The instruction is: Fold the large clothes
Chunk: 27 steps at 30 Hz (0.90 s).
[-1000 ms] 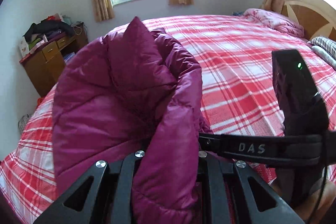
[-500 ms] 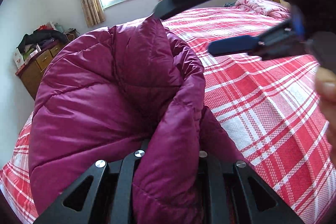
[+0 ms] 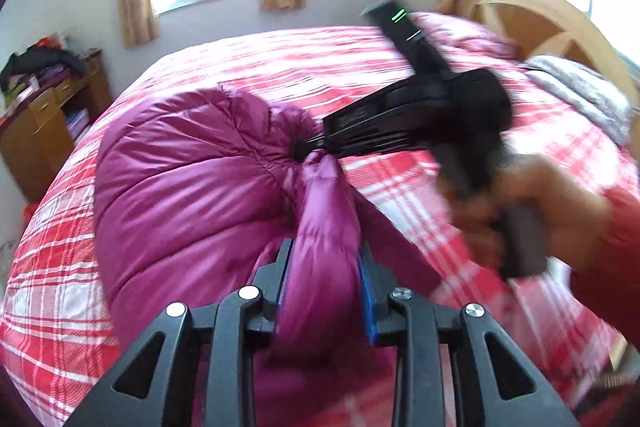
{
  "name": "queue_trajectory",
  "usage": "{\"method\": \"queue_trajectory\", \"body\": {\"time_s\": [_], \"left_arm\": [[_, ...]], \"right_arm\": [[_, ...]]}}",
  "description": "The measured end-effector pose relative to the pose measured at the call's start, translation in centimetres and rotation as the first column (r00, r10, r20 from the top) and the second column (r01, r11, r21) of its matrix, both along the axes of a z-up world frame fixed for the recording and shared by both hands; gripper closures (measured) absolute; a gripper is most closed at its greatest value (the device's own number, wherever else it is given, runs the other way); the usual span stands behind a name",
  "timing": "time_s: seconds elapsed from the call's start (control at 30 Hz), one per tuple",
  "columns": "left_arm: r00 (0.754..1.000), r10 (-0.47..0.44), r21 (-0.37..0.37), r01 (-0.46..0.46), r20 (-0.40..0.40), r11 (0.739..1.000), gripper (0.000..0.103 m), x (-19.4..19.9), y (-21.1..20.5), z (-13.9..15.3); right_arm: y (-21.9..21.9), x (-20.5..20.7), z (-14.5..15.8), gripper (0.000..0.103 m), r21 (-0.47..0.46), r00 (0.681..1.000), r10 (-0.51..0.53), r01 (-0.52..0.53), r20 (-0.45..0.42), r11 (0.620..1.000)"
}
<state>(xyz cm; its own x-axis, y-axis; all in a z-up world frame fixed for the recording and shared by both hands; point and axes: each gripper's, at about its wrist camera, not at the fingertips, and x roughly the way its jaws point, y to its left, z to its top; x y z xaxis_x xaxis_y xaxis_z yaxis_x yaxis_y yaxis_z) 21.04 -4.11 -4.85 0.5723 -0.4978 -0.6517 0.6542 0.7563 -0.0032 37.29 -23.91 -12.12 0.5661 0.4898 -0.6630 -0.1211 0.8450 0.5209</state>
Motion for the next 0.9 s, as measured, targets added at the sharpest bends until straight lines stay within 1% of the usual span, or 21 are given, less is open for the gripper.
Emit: {"method": "queue_trajectory", "body": {"time_s": [0.03,0.07,0.13,0.17,0.2,0.23,0.3,0.37,0.47,0.53,0.6,0.67,0.77,0.83,0.9], "left_arm": [[1.000,-0.017,-0.019,0.017,0.006,1.000,0.073,-0.6,0.9,0.6],[0.999,-0.034,-0.060,0.034,0.011,0.998,0.073,-1.4,2.5,1.7],[0.999,-0.032,-0.143,0.033,0.012,0.989,0.073,-1.2,5.2,3.9],[1.000,-0.016,-0.179,0.019,0.016,0.984,0.073,-0.8,6.3,4.8],[1.000,0.018,-0.203,-0.013,0.023,0.979,0.073,-0.1,7.2,5.7],[0.996,0.079,-0.207,-0.071,0.031,0.976,0.072,1.2,7.8,6.6],[0.984,0.173,-0.175,-0.162,0.048,0.971,0.072,4.3,8.1,7.4],[0.974,0.223,-0.151,-0.214,0.044,0.965,0.072,7.3,7.5,7.1],[0.953,0.304,-0.102,-0.302,0.005,0.948,0.072,11.9,6.3,4.8],[0.944,0.329,-0.084,-0.330,-0.026,0.940,0.072,13.8,5.2,3.0],[0.939,0.342,-0.062,-0.344,-0.043,0.937,0.072,14.7,4.4,1.5],[0.937,0.347,-0.025,-0.348,-0.034,0.937,0.072,14.7,3.8,0.1],[0.936,0.352,0.018,-0.352,-0.019,0.936,0.072,14.7,3.1,-1.2],[0.936,0.352,0.027,-0.352,-0.015,0.936,0.072,14.5,2.8,-1.6],[0.933,0.359,0.017,-0.359,-0.019,0.933,0.072,14.7,2.9,-2.3]], "right_arm": [[-0.1,0.1,0.1,0.087,0.002,1.000,-0.004,0.004,-0.002,1.000],[-0.2,0.1,-0.1,0.087,-0.001,1.000,-0.008,0.008,-0.003,1.000],[-0.4,0.5,-0.5,0.086,0.000,1.000,-0.009,0.009,-0.004,1.000],[-0.5,0.4,-0.7,0.086,0.008,1.000,-0.009,0.009,-0.004,1.000],[-0.8,0.4,-1.1,0.085,0.026,1.000,-0.011,0.011,-0.006,1.000],[-1.0,0.2,-1.4,0.085,0.045,1.000,-0.014,0.015,-0.009,0.999],[-1.4,-0.3,-1.7,0.085,0.079,1.000,-0.023,0.024,-0.016,0.997],[-1.6,-0.6,-2.0,0.085,0.100,0.999,-0.027,0.029,-0.020,0.995],[-1.8,-0.7,-2.1,0.085,0.111,0.999,-0.028,0.031,-0.028,0.993],[-1.7,-0.6,-2.1,0.085,0.108,0.999,-0.024,0.027,-0.030,0.994],[-1.6,-0.5,-2.0,0.085,0.096,1.000,-0.013,0.016,-0.028,0.995],[-1.7,-0.3,-2.1,0.085,0.090,1.000,-0.001,0.003,-0.024,0.996],[-1.9,0.0,-2.4,0.085,0.104,0.999,0.016,-0.013,-0.029,0.995],[-2.0,0.1,-2.6,0.085,0.112,0.999,0.028,-0.025,-0.024,0.993],[-2.3,0.1,-3.0,0.085,0.132,0.999,0.033,-0.030,-0.018,0.991]]}}
